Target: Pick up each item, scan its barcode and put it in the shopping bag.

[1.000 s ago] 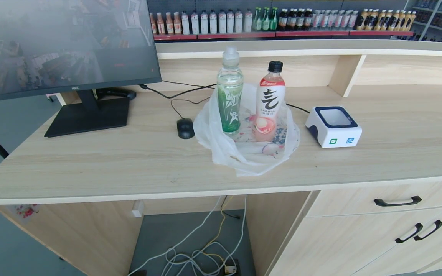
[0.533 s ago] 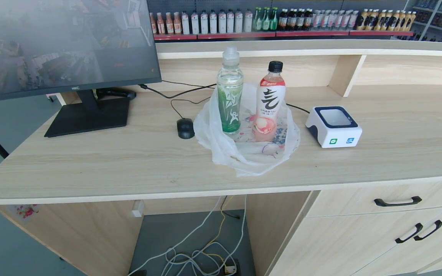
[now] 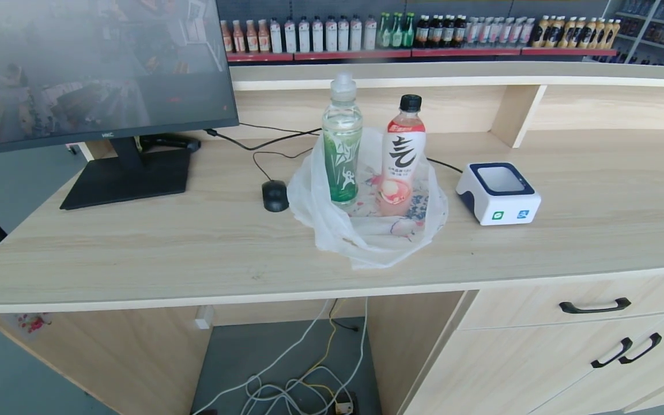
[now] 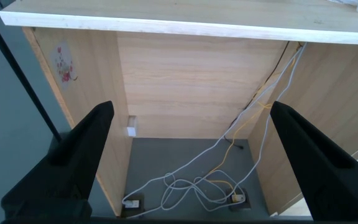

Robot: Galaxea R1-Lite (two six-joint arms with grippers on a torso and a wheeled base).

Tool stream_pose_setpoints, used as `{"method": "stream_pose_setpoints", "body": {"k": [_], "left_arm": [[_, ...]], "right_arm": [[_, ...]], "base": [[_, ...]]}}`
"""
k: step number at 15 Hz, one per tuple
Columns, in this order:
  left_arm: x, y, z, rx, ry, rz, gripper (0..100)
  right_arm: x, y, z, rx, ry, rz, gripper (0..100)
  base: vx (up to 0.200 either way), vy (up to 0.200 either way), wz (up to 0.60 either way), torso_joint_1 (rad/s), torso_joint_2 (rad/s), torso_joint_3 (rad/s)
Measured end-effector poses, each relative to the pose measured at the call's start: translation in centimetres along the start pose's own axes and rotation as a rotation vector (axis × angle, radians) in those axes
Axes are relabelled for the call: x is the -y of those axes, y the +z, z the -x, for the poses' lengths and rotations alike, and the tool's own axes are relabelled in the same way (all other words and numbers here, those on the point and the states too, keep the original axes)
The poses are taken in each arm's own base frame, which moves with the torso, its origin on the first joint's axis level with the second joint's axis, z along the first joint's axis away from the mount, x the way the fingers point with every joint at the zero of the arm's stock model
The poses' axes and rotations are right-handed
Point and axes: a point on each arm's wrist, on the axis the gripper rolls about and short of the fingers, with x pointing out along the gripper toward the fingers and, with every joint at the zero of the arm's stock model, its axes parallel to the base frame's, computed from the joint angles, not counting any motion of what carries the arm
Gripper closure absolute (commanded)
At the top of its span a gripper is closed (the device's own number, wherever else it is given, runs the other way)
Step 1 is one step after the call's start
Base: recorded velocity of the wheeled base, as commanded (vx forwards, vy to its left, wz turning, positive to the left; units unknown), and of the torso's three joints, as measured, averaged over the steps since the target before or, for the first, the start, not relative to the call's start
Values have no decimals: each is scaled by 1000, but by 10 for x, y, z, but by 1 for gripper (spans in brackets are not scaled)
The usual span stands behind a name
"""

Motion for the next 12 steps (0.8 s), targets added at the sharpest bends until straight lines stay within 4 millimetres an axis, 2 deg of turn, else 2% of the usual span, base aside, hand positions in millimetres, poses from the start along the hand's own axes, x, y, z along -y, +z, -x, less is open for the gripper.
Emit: {"method": "stream_pose_setpoints", "body": {"k": [12], "left_arm": [[0,0,0,1,0,1,0]], "right_arm": [[0,0,0,-1,1,3,0]], "base": [[0,-200,0,3,5,3]]}}
